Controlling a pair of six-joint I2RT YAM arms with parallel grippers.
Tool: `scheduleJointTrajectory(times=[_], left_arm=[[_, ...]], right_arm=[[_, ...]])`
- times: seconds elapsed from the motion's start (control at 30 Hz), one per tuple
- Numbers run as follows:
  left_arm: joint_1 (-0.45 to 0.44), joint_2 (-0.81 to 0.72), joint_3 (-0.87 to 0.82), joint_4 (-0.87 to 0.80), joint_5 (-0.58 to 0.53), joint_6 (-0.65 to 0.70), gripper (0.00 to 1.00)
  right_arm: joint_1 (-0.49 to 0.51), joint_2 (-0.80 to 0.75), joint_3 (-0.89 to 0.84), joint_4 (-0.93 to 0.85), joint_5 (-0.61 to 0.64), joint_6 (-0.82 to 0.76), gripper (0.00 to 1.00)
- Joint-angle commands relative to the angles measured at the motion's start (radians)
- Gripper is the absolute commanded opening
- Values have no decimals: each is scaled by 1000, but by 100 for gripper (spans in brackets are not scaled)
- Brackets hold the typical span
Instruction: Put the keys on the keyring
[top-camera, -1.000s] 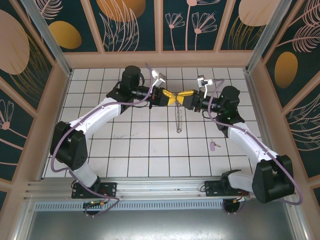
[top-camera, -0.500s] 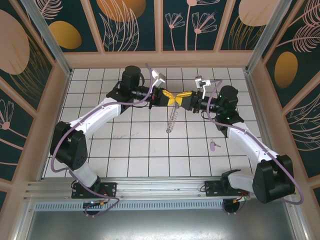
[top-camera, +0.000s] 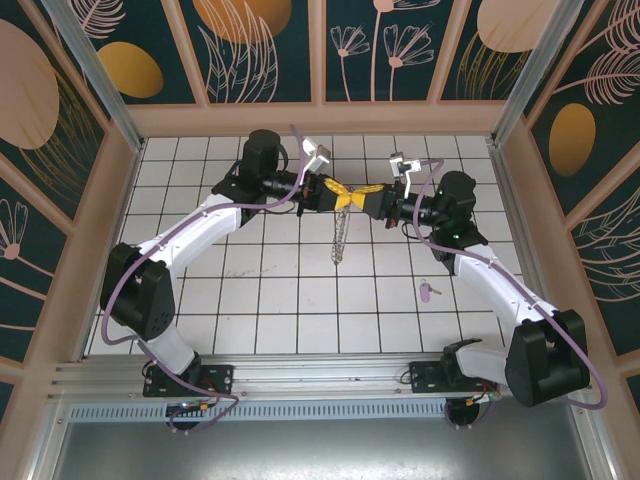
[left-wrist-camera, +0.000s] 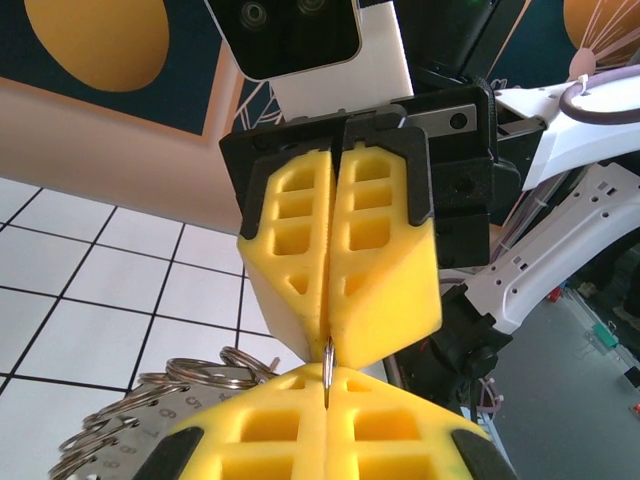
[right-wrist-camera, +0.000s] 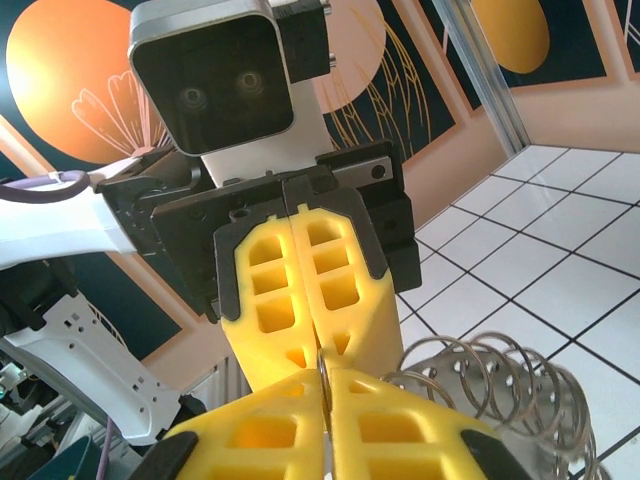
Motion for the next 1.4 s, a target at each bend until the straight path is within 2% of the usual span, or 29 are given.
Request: scheduleJointTrajectory(times=[0.0,0.33,0.37,0.4,0.47,0.57,0.8,0.87,0.97,1.07,1.13,1.27,1.37], left_arm=[[4,-11,31,37,39,-7,0],[4,11,35,69,49,-21,0],[3,12,36,68,48,-22,0],[4,13,38,69,49,-21,0],[4,17,40,70,50,-22,0],[5,20,44,70,51,-21,0],[4,18,43,88,32,-40,0],[4,6,26,130,-10,-71,0],[4,-36,-28,244,-114,-146,15],[5,-85,-83,344,-219,-216,25],[4,-127,-122,402,-293,-257,28],[4,-211,-189,452,-473,-305,40],[5,-247,-199,439,-536,-313,46]], right_arm=[[20,-1,8,44,-34,-6,1],[27,23,9,59,-50,-19,0],[27,27,13,45,-48,-25,16],[27,32,17,34,-47,-30,23],[27,44,15,31,-55,-37,17],[27,53,9,41,-62,-34,0],[24,28,-9,43,-34,-44,0],[19,15,-21,60,-13,-41,0],[8,-11,-41,101,26,-23,0],[1,-32,-50,148,43,0,0],[2,-38,-47,166,49,10,0],[1,-44,-40,199,48,20,0],[2,-46,-34,228,50,30,0]])
